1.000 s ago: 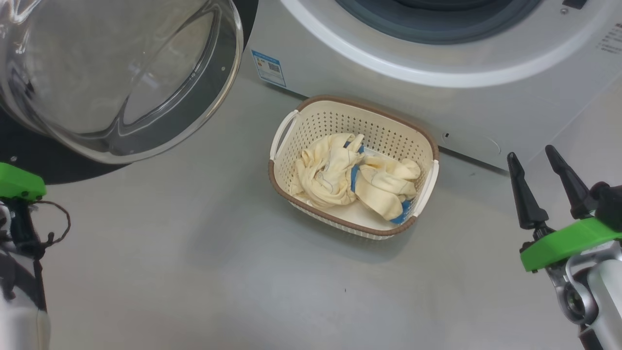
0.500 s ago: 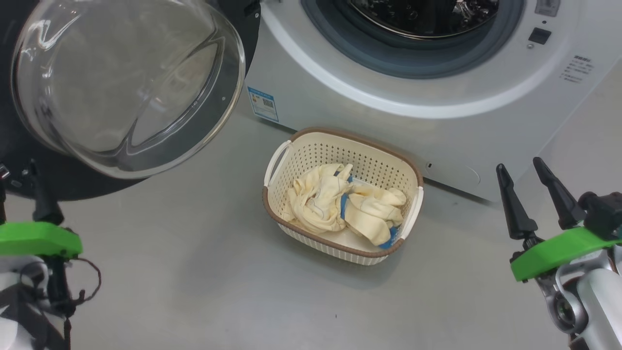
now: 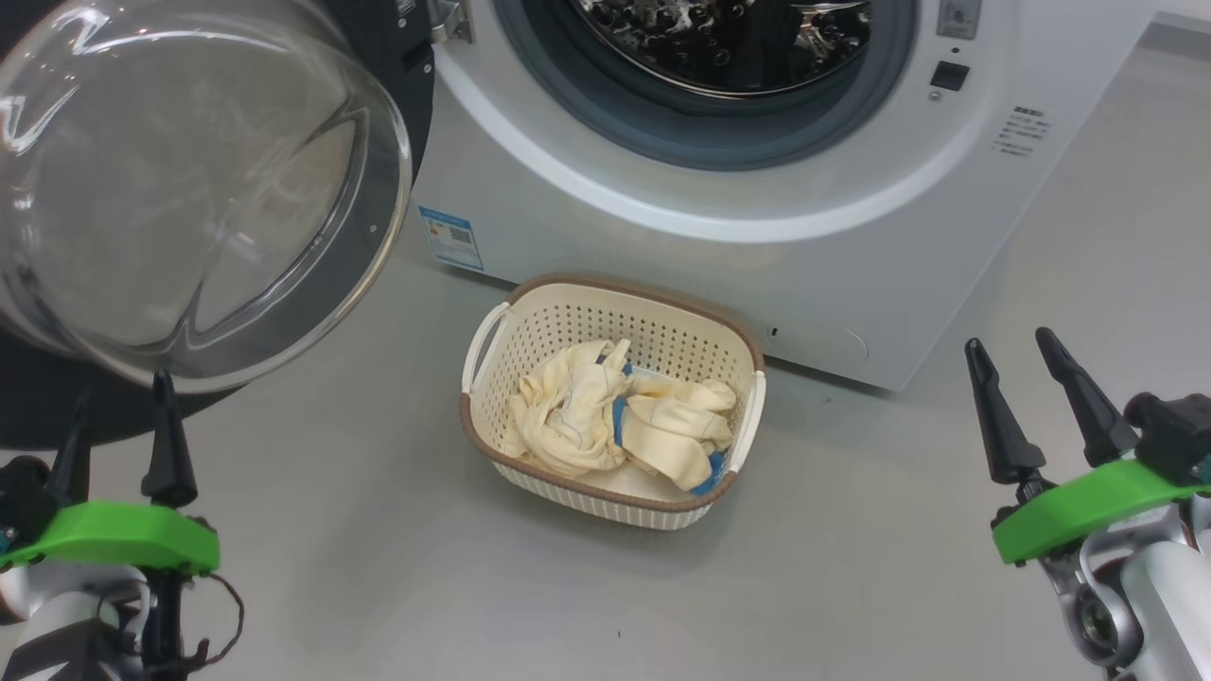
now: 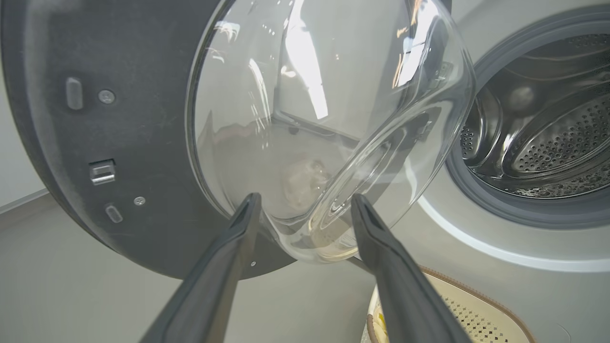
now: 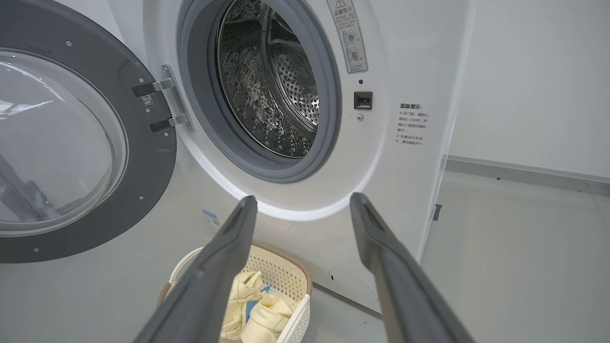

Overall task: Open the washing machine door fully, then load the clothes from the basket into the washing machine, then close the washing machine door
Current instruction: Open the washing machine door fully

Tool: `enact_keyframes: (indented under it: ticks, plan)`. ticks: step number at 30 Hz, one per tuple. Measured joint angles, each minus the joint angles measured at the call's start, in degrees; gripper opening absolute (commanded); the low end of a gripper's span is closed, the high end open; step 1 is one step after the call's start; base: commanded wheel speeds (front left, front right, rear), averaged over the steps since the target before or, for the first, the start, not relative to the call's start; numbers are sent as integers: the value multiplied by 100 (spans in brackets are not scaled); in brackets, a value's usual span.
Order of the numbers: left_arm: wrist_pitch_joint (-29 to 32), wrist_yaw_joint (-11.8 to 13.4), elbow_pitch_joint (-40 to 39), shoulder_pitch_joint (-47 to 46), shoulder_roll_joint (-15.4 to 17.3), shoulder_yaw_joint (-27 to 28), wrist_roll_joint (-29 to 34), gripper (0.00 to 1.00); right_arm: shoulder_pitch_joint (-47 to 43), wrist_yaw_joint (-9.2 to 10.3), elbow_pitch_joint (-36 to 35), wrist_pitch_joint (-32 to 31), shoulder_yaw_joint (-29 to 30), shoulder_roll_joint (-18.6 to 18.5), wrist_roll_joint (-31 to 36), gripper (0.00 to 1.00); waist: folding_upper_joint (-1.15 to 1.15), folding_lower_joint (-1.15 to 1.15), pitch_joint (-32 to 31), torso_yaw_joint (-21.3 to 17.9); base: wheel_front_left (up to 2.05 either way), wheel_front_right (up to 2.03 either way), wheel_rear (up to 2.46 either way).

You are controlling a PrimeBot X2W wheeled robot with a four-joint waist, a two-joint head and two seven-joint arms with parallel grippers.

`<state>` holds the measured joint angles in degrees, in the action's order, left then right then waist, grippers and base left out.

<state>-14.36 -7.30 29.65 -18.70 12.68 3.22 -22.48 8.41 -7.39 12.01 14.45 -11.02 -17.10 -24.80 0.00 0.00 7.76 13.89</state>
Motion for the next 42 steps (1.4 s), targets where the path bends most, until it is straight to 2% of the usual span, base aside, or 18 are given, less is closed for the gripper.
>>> enact_keyframes:
  ticks: [22,28,42]
  plan:
    - [0,-8,-768,513,168,-879,-194,100,-186,0,-67,0,304,98,-38,100,0,0,-80,-1161,0,0,0]
    - [0,-8,-925,524,211,-1047,-423,100,-192,0,-109,0,355,142,-37,100,0,0,-21,-1488,0,0,0]
    - [0,-8,-1151,643,254,-1221,-485,100,-215,0,-167,0,500,270,-32,100,0,0,51,-1865,0,0,0]
